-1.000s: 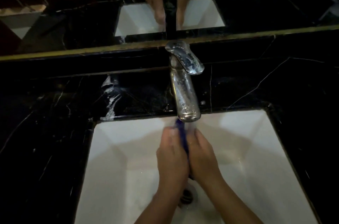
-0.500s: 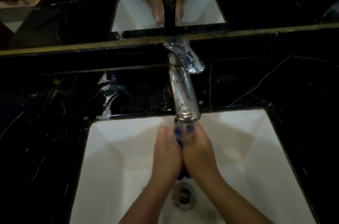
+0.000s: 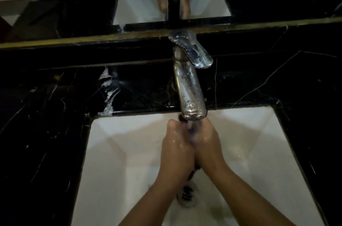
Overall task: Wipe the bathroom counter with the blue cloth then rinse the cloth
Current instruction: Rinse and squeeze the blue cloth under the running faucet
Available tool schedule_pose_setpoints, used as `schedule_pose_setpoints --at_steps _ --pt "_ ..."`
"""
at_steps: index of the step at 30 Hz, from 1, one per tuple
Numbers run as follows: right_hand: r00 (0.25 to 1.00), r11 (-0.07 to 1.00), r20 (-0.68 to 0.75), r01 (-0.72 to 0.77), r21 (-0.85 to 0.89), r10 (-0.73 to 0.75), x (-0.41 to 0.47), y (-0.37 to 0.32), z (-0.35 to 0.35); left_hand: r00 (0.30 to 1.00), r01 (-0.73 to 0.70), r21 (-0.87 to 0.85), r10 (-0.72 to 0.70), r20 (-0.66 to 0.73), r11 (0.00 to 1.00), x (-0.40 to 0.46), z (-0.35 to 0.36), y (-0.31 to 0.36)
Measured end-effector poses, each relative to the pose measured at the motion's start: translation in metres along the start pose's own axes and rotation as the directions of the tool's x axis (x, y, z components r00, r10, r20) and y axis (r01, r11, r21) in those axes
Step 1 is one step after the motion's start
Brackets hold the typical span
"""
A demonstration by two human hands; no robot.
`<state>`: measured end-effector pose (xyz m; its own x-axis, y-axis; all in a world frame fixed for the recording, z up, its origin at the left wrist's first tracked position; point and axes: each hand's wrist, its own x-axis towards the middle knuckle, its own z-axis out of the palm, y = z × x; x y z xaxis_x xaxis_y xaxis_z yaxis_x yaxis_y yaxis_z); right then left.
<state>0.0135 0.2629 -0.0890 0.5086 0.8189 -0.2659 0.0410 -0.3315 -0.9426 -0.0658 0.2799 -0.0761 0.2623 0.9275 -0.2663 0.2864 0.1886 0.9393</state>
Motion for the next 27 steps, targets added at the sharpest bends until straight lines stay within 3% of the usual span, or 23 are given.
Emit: schedule_pose_setpoints --at_steps 3,7,10,13,15,19,22,27 --pt "0.997 0.987 0.023 0.075 -0.144 -0.073 -0.012 0.002 0.008 1.0 -0.009 0.13 0.008 0.003 0.991 0.01 -0.007 -0.004" --pt "1.0 1.0 0.008 -0.025 0.011 0.024 -0.002 -0.004 0.001 0.998 0.032 0.008 -0.032 0.052 0.999 -0.001 -0.007 0.001" --pt "1.0 1.0 0.003 -0.014 -0.013 0.014 -0.007 -0.007 0.003 0.997 0.048 0.048 -0.05 0.05 0.998 0.005 -0.012 -0.002" --pt "1.0 0.999 0.019 -0.003 -0.05 0.004 -0.005 0.001 -0.001 0.989 0.111 -0.072 -0.103 0.106 0.991 0.002 -0.006 -0.001" --pt "1.0 0.996 -0.001 -0.006 -0.087 0.006 -0.007 0.002 -0.002 0.991 0.081 -0.084 -0.071 0.111 0.993 0.0 -0.007 0.001" --pt "0.995 0.995 0.02 -0.095 -0.032 0.096 0.002 -0.002 -0.005 0.994 0.107 -0.153 -0.106 0.017 0.982 -0.01 -0.007 0.001" --pt "0.99 0.987 0.006 -0.137 0.088 0.137 0.007 -0.009 -0.013 0.98 0.033 -0.159 -0.063 -0.187 0.987 -0.008 -0.023 -0.002" --pt "0.981 0.936 0.055 -0.195 0.292 0.187 -0.003 -0.01 -0.032 0.968 0.063 -0.266 -0.123 -0.218 0.962 -0.003 -0.045 -0.006"
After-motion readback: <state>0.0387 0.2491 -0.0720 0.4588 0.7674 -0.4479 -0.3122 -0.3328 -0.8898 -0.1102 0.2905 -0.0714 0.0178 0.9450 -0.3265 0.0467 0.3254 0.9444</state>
